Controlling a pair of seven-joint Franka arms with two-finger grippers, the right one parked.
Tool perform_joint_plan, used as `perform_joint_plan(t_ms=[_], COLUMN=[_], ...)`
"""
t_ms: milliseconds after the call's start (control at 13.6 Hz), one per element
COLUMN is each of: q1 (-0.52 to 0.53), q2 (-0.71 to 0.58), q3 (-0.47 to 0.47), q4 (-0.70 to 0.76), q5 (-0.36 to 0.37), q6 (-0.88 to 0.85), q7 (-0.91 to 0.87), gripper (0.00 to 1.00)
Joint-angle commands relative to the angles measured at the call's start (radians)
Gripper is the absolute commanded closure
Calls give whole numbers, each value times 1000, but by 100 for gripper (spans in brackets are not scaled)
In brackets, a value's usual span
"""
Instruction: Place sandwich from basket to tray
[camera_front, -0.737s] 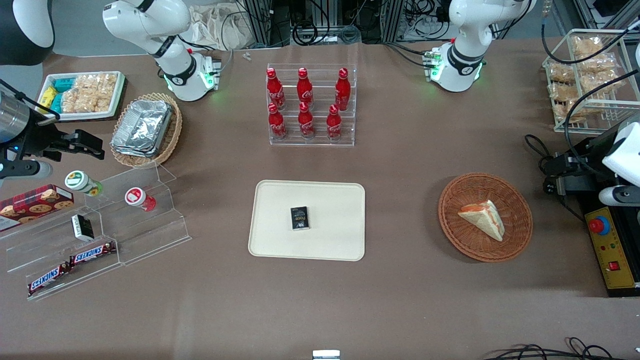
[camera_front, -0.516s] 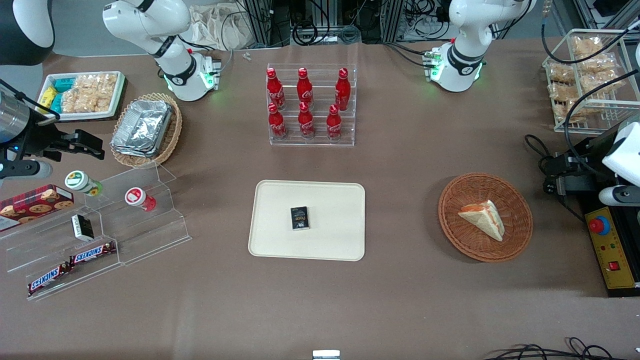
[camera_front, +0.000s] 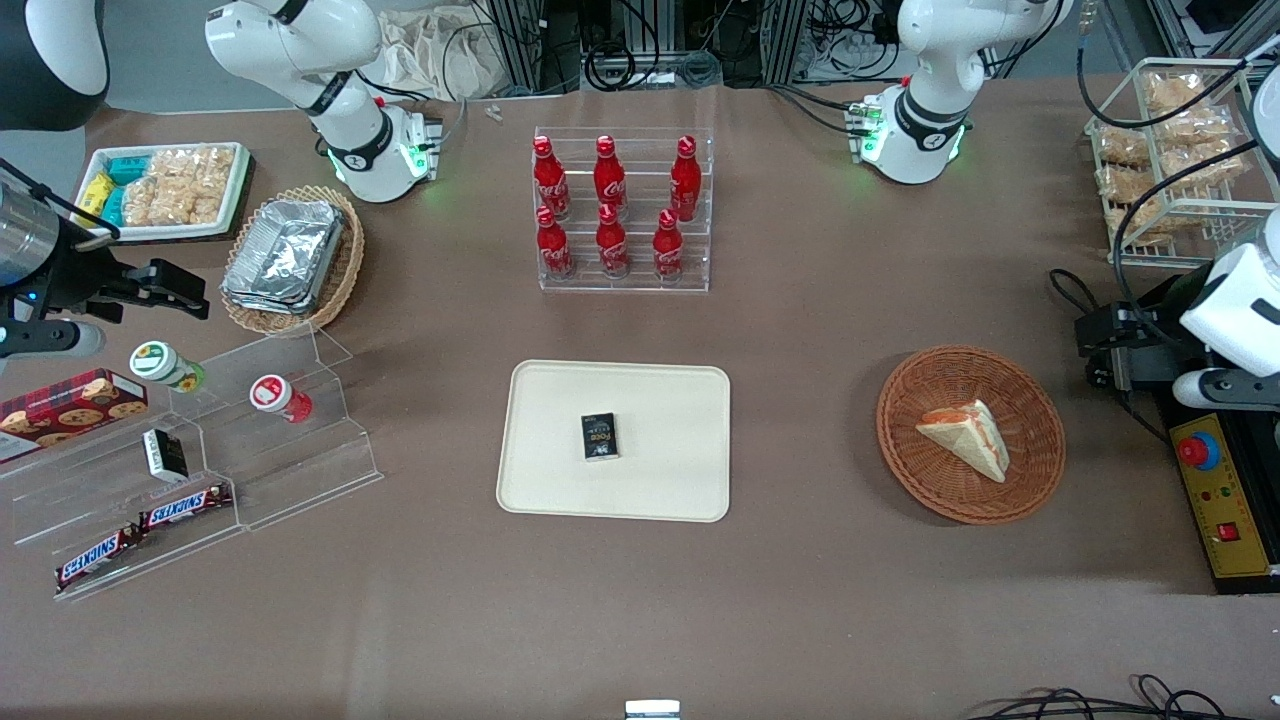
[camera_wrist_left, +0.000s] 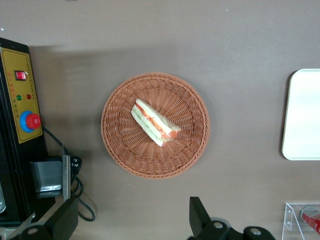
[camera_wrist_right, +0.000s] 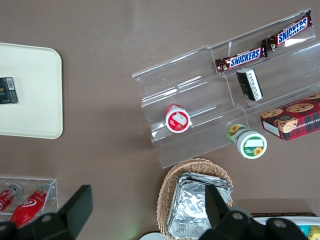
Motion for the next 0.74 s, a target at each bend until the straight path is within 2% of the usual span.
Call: perform_joint_plan(t_ms=[0,74,295,516,663], q1=[1,-1,-1,1,7], q2=[-8,-10,-13,-16,-1], q3=[-1,-1,-7,-15,-13], q4=[-73,-112,-250,-405,-449], q5=[-16,-16,-15,-10,-10], q6=[-7,18,259,445,503], q7=[-36,-96,-366,-502,-575], gripper=[2,2,1,1,1])
